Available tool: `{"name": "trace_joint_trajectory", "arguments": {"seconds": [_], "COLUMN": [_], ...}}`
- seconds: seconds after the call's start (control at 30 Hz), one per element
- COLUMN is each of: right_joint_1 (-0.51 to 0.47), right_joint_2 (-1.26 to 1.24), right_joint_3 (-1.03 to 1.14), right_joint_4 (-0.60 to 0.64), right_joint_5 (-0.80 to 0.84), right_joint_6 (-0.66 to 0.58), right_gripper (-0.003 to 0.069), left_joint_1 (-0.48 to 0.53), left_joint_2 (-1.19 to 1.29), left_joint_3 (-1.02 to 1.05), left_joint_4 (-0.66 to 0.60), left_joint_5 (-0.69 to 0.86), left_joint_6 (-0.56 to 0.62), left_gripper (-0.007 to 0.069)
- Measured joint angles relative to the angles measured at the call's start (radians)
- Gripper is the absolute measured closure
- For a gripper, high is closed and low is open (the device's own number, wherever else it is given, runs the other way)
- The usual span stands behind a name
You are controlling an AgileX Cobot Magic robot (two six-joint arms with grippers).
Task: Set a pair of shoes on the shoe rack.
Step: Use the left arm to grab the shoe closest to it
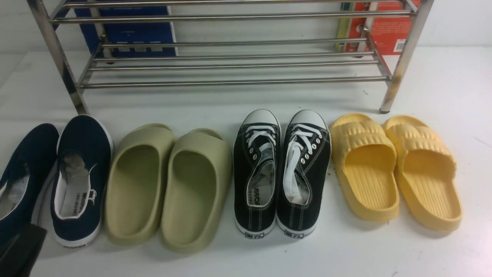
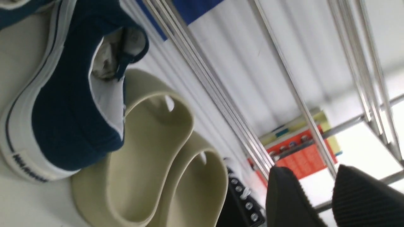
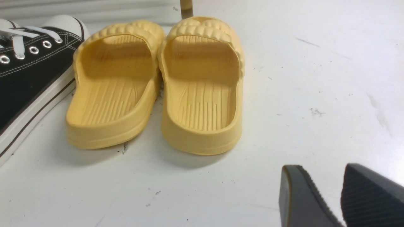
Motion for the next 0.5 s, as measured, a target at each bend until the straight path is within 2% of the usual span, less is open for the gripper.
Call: {"name": "trace_joint_trajectory", "arguments": {"seconds": [0.07, 0.13, 0.23, 0.27, 0.4, 0.5], "right_joint_1": [0.000, 0.000, 0.000, 0.000, 0.000, 0.000], "right_joint_2": [0.000, 0.000, 0.000, 0.000, 0.000, 0.000], "right_joint_3": [0.000, 0.000, 0.000, 0.000, 0.000, 0.000], "right_joint_4": [0.000, 0.000, 0.000, 0.000, 0.000, 0.000], "right_joint_5": [0.000, 0.000, 0.000, 0.000, 0.000, 0.000], "right_joint_6": [0.000, 0.000, 0.000, 0.000, 0.000, -0.001], "right_gripper": [0.0419, 0.0419, 0.0419, 0.0419, 0.0419, 0.0419], "left_joint_1": [0.000, 0.000, 0.000, 0.000, -0.001, -0.001], "left_joint_2": [0.000, 0.033, 0.161, 0.211, 0.482, 0.658], "left_joint_3": [-0.025, -0.096, -0.240, -0.284, -0.490, -0.595], "left_joint_4": [-0.013, -0.004, 0.061, 0.086, 0.221, 0.313], "left_joint_5": [0.043, 0.140, 0.310, 0.366, 0.634, 0.757], "left_joint_6": [0.000, 0.020, 0.074, 0.088, 0.138, 0.174], "left_gripper": [0.0425, 0.0496, 0.0621, 0.0638, 0.0638, 0.0638]}}
